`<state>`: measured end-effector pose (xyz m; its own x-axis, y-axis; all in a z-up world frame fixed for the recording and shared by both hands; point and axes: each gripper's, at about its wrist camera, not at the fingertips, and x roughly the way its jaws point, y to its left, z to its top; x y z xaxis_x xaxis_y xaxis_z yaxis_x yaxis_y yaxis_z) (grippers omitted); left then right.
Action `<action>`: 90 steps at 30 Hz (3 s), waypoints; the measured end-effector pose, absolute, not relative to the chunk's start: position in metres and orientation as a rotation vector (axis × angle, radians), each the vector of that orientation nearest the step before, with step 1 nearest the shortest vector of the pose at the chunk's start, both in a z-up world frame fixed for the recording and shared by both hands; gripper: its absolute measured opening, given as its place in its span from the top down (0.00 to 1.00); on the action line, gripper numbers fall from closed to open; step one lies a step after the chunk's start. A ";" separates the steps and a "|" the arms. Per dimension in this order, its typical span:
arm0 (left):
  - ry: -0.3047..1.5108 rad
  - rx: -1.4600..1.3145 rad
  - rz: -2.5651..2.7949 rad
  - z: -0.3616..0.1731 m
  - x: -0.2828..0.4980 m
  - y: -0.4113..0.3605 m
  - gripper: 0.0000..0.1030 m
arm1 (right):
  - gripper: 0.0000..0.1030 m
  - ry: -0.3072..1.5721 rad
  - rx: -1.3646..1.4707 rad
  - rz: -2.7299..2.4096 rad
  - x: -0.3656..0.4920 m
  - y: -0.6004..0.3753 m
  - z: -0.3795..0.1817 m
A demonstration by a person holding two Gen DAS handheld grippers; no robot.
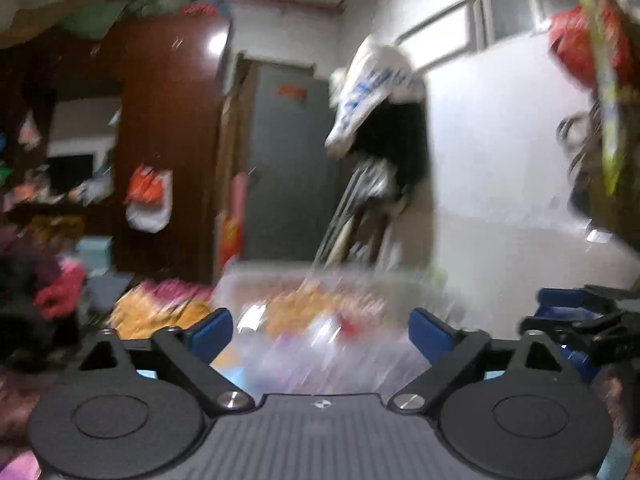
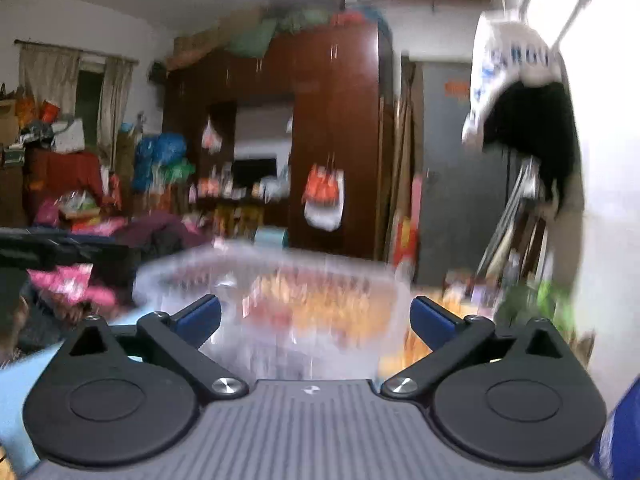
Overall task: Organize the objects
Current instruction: 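Carry the red gift box with the right gripper while the left carries a barcoded bag, then carry the clear bagged pack with the right gripper while the left carries the white KENT box, then carry the red round bag with the right gripper while the left carries a clear plastic bag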
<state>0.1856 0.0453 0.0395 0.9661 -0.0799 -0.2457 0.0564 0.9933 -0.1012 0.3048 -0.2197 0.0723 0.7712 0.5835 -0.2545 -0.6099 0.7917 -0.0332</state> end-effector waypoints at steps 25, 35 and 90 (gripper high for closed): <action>0.549 0.001 0.030 -0.031 0.212 0.032 0.61 | 0.62 0.385 -0.003 0.701 0.288 -0.224 0.008; 0.204 -0.083 -0.071 -0.021 0.171 0.016 0.61 | 0.62 0.313 0.027 0.669 0.285 -0.223 -0.001; 0.297 -0.023 -0.115 0.025 0.196 0.019 0.11 | 0.00 0.310 -0.088 0.705 0.304 -0.183 0.067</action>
<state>0.1958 0.0188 0.0249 0.9498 -0.1164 -0.2904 0.1097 0.9932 -0.0395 0.3042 -0.1832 0.0666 0.7179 0.6238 -0.3089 -0.6496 0.7599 0.0247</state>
